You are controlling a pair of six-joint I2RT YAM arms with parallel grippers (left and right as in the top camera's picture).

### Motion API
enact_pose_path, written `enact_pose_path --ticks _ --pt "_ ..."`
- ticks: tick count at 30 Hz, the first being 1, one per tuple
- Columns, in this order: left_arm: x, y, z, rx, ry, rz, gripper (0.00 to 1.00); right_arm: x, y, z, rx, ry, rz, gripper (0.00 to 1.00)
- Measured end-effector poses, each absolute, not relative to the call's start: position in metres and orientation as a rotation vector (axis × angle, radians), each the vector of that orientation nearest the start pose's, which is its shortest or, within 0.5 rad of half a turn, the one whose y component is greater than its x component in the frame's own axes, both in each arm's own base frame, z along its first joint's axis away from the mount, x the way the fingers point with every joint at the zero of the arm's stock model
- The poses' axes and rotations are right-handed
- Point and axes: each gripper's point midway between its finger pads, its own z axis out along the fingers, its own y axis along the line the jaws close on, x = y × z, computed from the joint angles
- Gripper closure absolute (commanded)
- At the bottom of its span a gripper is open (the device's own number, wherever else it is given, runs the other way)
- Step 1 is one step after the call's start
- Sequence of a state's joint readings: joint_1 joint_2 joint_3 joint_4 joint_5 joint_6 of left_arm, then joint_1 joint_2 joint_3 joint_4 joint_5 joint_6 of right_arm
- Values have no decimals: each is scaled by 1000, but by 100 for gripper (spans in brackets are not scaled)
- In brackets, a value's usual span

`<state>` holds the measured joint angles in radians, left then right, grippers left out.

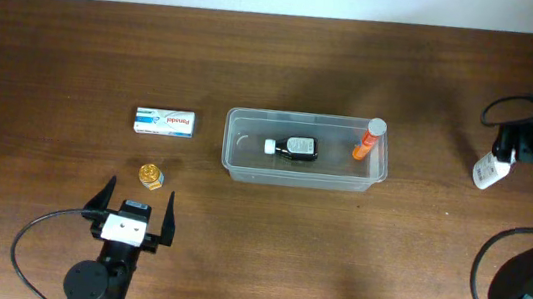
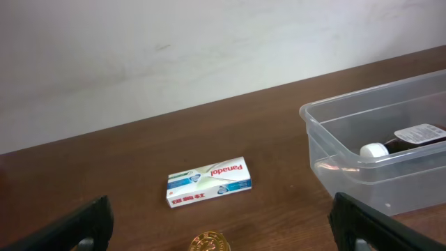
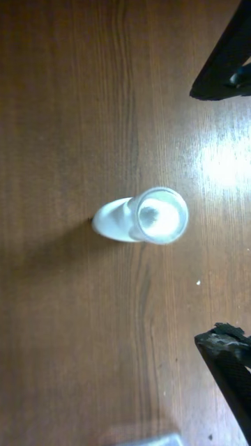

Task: Pack container
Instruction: 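Move the right gripper to the white spray bottle and grasp it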

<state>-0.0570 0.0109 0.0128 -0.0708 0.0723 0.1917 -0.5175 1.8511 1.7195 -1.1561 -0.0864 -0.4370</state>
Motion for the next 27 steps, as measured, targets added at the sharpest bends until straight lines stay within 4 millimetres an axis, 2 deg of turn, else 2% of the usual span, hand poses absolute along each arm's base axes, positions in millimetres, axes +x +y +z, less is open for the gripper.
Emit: enact_pose_path --ticks 16,20,27 --pt "245 -26 160 258 1619 44 1 376 -195 94 15 2926 77 8" --pt "245 -26 160 258 1619 44 0 377 -195 84 9 2939 93 15" --pt "245 -26 160 258 1619 44 1 378 -196 82 8 2940 95 27"
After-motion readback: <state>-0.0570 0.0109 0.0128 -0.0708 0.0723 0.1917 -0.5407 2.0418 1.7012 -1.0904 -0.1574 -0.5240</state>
